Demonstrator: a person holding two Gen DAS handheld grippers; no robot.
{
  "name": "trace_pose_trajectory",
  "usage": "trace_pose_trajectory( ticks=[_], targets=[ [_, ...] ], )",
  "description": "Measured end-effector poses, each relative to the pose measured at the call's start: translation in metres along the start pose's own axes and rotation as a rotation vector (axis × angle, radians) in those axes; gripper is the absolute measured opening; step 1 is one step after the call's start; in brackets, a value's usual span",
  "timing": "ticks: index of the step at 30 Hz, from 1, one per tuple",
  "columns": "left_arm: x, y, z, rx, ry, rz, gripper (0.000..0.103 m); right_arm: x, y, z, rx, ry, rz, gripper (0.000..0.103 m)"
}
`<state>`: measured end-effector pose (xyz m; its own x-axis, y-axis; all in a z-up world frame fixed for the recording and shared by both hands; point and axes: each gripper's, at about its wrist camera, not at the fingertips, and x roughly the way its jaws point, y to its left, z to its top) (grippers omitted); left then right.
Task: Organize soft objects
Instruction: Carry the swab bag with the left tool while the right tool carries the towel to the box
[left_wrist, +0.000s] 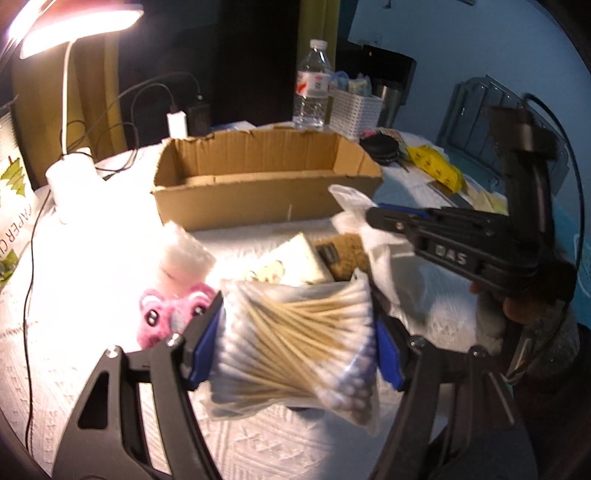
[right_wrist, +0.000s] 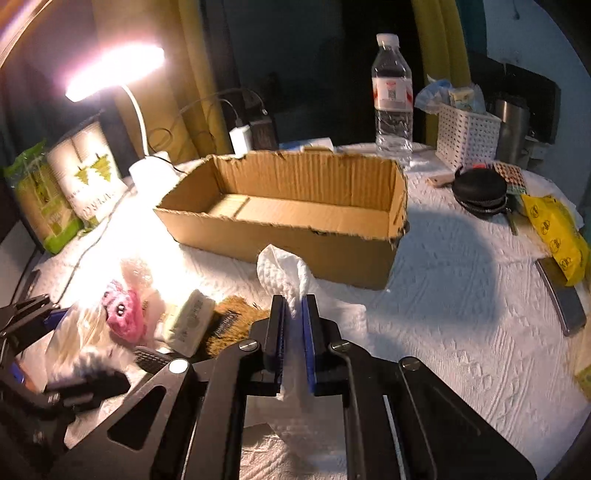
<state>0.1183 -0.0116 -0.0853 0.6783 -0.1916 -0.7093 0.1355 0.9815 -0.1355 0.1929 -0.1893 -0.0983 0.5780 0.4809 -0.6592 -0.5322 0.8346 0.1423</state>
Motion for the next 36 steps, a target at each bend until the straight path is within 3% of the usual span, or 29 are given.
trace_pose_trajectory(
  ticks=[5,10,17,23,25,27,36],
  targets=[
    [-0.007,0.008,0.012,-0.016,-0.036,0.029,0.071,-0.027,-0.002,0.014,-0.018,-0.070,0.013,0.008],
    [-0.016,0.013,0.023,-0.021,-0.076,0.053,0.071,-0.056,-0.014,0.030,0.026,-0.146,0.126,0.008],
    [-0.021,0.008,0.026,-0.008,-0.087,0.058,0.071,-0.055,-0.019,0.030,0.033,-0.113,0.134,0.011],
    [-0.017,0.001,0.022,0.003,-0.068,0.057,0.071,-0.042,-0.021,0.006,0.037,-0.032,0.148,0.024],
    [-0.015,-0.002,0.021,0.010,-0.064,0.056,0.071,-0.037,-0.024,-0.001,0.044,-0.004,0.143,0.046],
    [-0.014,-0.007,0.020,0.017,-0.058,0.053,0.071,-0.035,-0.029,-0.006,0.056,0.006,0.129,0.057],
    [-0.012,-0.017,0.023,0.041,-0.058,0.062,0.071,-0.044,-0.060,-0.004,0.165,-0.070,0.184,0.057]
  ],
)
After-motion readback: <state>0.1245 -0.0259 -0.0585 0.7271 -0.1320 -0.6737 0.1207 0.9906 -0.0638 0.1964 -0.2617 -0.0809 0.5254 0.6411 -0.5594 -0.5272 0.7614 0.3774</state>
